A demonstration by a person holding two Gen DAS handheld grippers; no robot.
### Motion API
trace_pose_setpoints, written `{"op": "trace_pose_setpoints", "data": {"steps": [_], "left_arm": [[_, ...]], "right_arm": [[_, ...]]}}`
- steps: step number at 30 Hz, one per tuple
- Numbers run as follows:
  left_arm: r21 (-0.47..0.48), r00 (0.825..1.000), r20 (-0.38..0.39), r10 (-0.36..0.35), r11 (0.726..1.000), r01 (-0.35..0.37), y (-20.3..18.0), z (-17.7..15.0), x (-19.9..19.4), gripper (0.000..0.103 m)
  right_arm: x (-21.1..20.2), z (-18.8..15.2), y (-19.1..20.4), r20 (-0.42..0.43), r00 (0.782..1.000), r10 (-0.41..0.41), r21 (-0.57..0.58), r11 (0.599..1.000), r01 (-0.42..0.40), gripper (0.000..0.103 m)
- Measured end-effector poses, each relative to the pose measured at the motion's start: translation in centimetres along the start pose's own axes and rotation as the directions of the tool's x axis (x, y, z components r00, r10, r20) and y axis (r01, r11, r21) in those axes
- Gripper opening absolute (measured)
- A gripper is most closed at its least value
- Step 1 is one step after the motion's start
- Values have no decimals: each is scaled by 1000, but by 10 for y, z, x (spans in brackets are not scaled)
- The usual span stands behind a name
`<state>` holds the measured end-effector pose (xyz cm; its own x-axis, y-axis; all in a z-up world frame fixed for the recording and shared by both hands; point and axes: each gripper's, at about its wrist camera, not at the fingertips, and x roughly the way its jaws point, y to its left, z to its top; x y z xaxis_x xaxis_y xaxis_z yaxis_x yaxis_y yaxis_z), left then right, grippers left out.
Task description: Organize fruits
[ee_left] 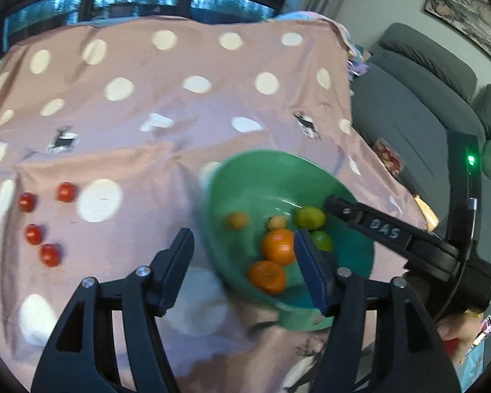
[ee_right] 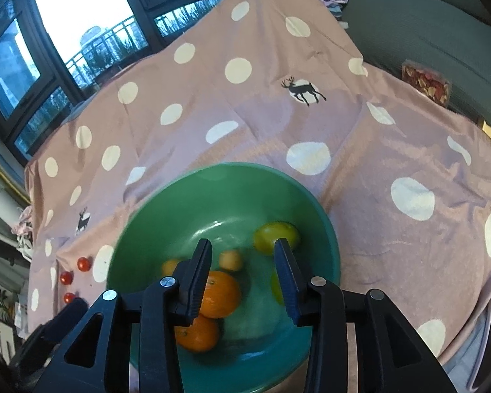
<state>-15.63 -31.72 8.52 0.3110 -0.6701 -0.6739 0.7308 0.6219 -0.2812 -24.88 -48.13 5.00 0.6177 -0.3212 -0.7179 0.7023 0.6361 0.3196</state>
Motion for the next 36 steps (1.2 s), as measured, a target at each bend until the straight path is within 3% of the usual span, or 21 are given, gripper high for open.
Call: {"op": "trace_pose_setpoints", "data": {"steps": [7, 14, 19, 21, 23, 30, 32, 36], "left_arm": [[-56, 993, 13, 119, 991, -118, 51, -3, -30, 67], [-110, 966, -3, 258, 960, -257, 114, -9, -53, 67], [-210, 960, 10, 281, 939, -272, 154, -30, -54, 66], [-198, 955, -37, 294, 935, -295, 161, -33, -46, 65], [-183, 957, -42, 286, 940, -288, 168, -31, -44, 64], [-338, 973, 2, 233, 915, -218, 217, -20, -62, 53], [-356, 976, -1, 216, 912, -203, 224, -15, -61, 44], [-392, 986, 0, 164, 908, -151, 232, -8, -57, 39]], "right_arm": [[-9, 0, 22, 35, 999, 42, -37, 998, -41, 40], [-15, -7, 60, 49, 991, 123, -113, 987, -117, 40], [-13, -18, 91, 33, 979, 202, -182, 964, -192, 41], [-9, -22, 102, 15, 974, 227, -200, 955, -220, 42], [-4, -29, 114, -12, 970, 244, -217, 946, -241, 46], [19, -55, 160, -168, 925, 341, -241, 896, -374, 46], [32, -65, 178, -230, 913, 336, -252, 886, -389, 46], [63, -88, 222, -338, 898, 282, -331, 858, -394, 46]]}}
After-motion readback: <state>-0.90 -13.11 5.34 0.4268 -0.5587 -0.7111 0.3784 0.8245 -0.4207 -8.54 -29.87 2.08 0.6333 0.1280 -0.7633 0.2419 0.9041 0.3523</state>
